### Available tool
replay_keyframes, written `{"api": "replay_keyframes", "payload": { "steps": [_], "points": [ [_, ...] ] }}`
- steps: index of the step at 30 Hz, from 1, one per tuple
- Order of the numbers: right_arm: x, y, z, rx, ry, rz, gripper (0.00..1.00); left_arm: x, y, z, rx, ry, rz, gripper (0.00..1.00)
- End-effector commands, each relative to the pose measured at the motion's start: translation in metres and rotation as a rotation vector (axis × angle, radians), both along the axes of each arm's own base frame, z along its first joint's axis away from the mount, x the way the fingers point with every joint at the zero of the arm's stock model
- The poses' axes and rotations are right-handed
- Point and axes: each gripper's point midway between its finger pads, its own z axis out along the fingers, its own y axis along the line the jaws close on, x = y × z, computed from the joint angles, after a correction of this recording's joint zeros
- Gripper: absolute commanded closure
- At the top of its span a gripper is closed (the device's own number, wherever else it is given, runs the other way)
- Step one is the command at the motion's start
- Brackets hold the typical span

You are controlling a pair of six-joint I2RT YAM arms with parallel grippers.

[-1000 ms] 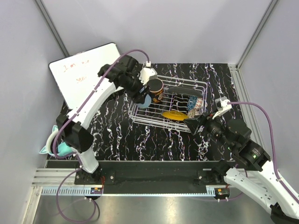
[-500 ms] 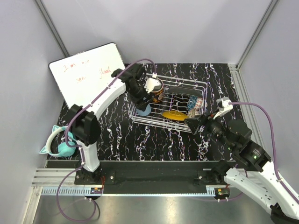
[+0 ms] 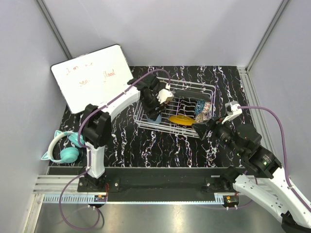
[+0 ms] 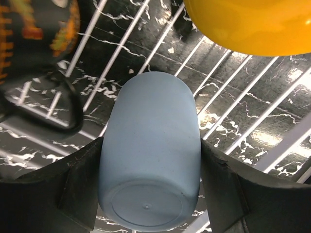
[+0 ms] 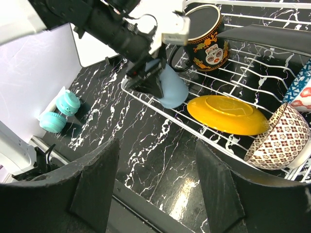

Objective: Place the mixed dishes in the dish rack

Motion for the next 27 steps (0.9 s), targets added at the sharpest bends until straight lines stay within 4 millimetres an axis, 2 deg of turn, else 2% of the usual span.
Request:
{"api": "replay_keyframes", "payload": {
  "steps": [1,5,9,10,11,12,16,17,19,27],
  "points": [
    [0.005,-0.002,0.006,0.020,-0.006,-0.033,0.28,0.008,-0.003,-0.015,0.015,-0.030,0.001,1.00],
    [0.004,-0.002,0.006,0.023,-0.004,-0.030,0.28,0.011,0.000,-0.028,0.030,-0.043,0.027,1.00],
    [0.003,-0.002,0.007,0.028,-0.004,-0.028,0.27,0.011,0.000,-0.032,0.034,-0.039,0.045,1.00],
    [0.003,-0.002,0.006,0.027,-0.003,-0.028,0.27,0.011,0.000,-0.031,0.034,-0.039,0.050,0.95],
    [0.003,-0.002,0.006,0.027,-0.003,-0.028,0.25,0.011,0.001,-0.030,0.033,-0.040,0.054,0.71],
    [0.003,-0.002,0.007,0.029,-0.003,-0.028,0.25,0.011,0.001,-0.029,0.030,-0.042,0.061,0.58],
    [0.004,-0.002,0.006,0.023,0.001,-0.029,0.24,0.009,0.001,-0.019,0.013,-0.056,0.073,0.32],
    [0.004,-0.002,0.006,0.024,0.005,-0.030,0.24,0.008,0.000,-0.014,0.001,-0.061,0.077,0.17],
    [0.005,-0.001,0.005,0.022,0.007,-0.027,0.24,0.006,0.000,-0.010,-0.008,-0.063,0.076,0.01],
    [0.003,0.001,0.006,0.026,0.006,-0.015,0.22,0.000,0.002,0.018,-0.047,-0.109,0.082,0.01]
  ]
}}
